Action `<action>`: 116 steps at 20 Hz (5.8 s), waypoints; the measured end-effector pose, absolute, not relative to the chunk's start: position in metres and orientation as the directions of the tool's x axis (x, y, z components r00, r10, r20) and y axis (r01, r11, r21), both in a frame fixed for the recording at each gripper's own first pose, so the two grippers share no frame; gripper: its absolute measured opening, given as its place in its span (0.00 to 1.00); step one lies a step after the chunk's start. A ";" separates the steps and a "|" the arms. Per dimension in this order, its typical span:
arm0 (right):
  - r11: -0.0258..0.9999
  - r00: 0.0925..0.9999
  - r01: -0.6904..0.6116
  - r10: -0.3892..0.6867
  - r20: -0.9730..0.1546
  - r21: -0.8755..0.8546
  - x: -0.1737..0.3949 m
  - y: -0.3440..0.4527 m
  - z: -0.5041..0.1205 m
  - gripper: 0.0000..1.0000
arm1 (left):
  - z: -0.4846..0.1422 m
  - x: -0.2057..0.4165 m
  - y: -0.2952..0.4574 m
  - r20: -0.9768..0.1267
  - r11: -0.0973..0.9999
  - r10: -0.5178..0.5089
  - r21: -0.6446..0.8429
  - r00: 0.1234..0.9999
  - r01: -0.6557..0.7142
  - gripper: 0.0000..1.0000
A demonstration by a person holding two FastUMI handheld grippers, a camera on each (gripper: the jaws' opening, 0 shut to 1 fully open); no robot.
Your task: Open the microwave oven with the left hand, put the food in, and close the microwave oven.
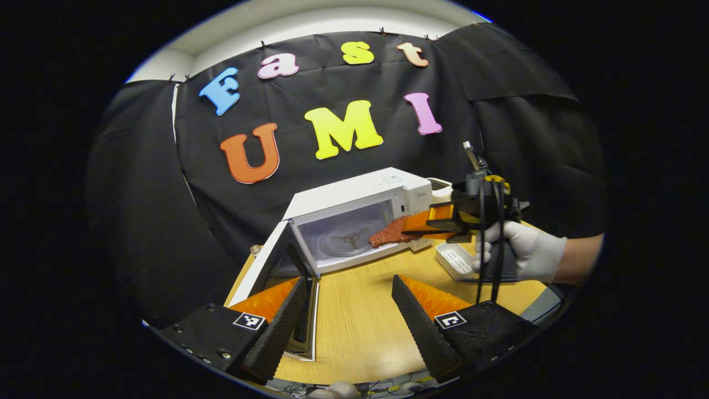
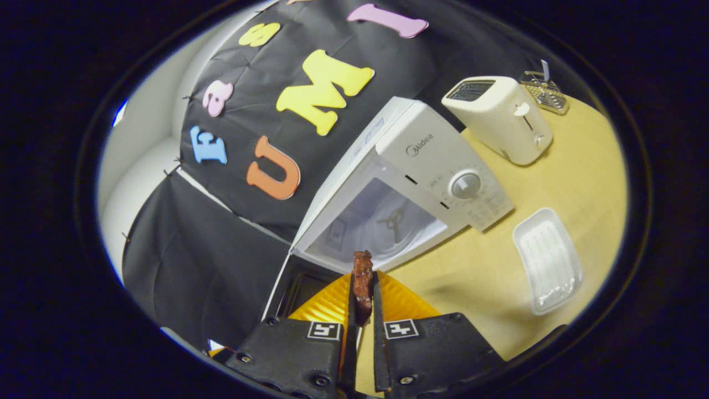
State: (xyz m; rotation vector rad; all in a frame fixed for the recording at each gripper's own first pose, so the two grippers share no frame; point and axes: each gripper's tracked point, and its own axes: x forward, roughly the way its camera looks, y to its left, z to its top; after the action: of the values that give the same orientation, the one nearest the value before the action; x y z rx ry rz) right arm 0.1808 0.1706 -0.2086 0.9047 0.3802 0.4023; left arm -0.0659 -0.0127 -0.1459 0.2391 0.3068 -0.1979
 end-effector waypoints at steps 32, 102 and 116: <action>0.740 0.976 0.161 -0.019 -0.219 0.653 0.387 0.250 -0.303 0.35 | -0.206 -0.073 0.078 -0.338 0.948 -0.141 0.224 0.931 0.225 0.95; 0.939 0.898 0.283 -0.188 -0.398 0.195 -0.049 -0.069 -0.148 1.00 | -0.225 -0.008 0.029 -0.244 0.970 -0.194 0.097 0.950 0.223 0.00; 0.926 0.879 0.319 -0.210 -0.428 0.201 -0.027 -0.148 -0.151 1.00 | -0.225 0.051 -0.081 -0.238 0.941 -0.298 0.090 0.924 0.327 0.00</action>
State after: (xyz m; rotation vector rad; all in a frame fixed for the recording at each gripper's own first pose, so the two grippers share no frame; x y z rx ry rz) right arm -0.0274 -0.1483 -0.1509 0.2716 0.4131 -0.2796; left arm 0.0506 -0.0808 -0.2252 0.1296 0.2241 -0.3217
